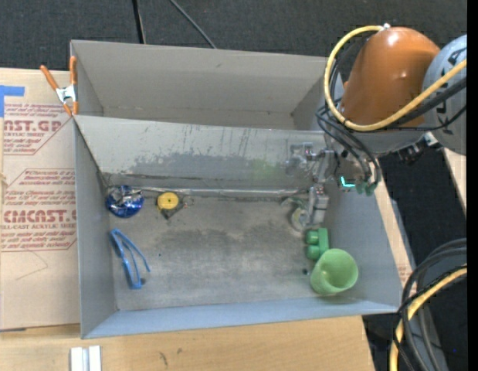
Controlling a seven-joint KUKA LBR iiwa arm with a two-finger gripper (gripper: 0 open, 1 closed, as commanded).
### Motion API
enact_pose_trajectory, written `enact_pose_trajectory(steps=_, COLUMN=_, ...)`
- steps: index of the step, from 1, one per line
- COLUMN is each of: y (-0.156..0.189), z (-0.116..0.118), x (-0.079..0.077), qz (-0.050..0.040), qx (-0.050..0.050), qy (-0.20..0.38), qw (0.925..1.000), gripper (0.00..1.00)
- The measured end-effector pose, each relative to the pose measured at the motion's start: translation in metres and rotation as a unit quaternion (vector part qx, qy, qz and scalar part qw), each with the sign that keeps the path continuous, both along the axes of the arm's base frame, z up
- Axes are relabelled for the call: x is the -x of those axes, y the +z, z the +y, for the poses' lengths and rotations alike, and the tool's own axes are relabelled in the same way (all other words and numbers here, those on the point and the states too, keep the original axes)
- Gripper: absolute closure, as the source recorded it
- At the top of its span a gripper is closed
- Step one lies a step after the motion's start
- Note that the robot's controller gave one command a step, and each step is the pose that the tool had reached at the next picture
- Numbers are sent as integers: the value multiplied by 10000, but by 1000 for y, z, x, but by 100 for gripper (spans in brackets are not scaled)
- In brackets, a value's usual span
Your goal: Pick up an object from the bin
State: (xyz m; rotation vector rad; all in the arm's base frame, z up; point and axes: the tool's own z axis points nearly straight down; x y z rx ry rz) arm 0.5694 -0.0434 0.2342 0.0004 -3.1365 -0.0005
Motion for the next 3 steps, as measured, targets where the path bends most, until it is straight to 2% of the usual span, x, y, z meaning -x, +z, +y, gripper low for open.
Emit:
enact_pose_trajectory(steps=1, y=-115, z=-82, x=32, qz=-17, qx=-4, qy=1264, qw=9920, gripper=0)
enact_pose_trajectory(steps=2, y=-143, z=-85, x=48, qz=-53, qx=-7, qy=3087, qw=9511, gripper=0)
enact_pose_trajectory(steps=3, y=-144, z=-85, x=49, qz=-33, qx=-16, qy=3092, qw=9510, gripper=100)
